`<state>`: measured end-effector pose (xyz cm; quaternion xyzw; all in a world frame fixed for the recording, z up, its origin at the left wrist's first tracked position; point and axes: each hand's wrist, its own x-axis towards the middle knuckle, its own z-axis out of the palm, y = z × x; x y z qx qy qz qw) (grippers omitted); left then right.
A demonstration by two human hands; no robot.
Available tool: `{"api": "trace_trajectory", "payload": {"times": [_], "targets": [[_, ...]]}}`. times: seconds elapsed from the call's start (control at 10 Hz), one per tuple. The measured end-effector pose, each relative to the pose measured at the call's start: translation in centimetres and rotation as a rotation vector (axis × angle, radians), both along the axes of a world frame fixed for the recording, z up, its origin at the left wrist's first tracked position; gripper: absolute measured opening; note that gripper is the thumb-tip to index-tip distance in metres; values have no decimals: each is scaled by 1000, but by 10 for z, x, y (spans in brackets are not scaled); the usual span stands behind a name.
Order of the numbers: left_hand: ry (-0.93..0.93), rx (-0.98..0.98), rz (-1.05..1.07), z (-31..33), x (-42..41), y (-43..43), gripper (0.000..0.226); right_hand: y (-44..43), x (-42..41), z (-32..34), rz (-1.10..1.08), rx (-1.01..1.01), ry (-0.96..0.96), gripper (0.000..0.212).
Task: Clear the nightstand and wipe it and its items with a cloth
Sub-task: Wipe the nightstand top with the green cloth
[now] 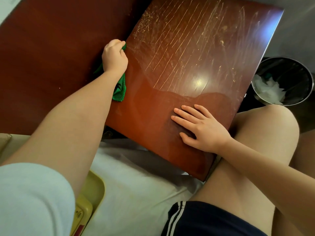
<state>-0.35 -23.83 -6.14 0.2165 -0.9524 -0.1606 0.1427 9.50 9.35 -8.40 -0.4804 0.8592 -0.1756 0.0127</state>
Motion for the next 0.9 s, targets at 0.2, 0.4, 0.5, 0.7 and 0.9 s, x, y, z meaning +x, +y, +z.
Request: {"api": "trace_trajectory", "payload": {"times": [0.2, 0.4, 0.5, 0.7, 0.9], "targets": [[-20, -28, -115, 0, 8, 2, 38, 0, 1, 1, -3, 4, 4, 52], [-40, -45, -232, 1, 26, 13, 38, 1, 0, 1, -6, 10, 7, 52], [-31, -42, -290, 0, 40, 23, 38, 0, 0, 2, -7, 10, 7, 52], [-9, -10, -443, -1, 84, 60, 38, -1, 1, 4, -13, 29, 6, 52], [-30, 32, -623, -4, 145, 101, 38, -1, 3, 5, -25, 48, -2, 53]]}}
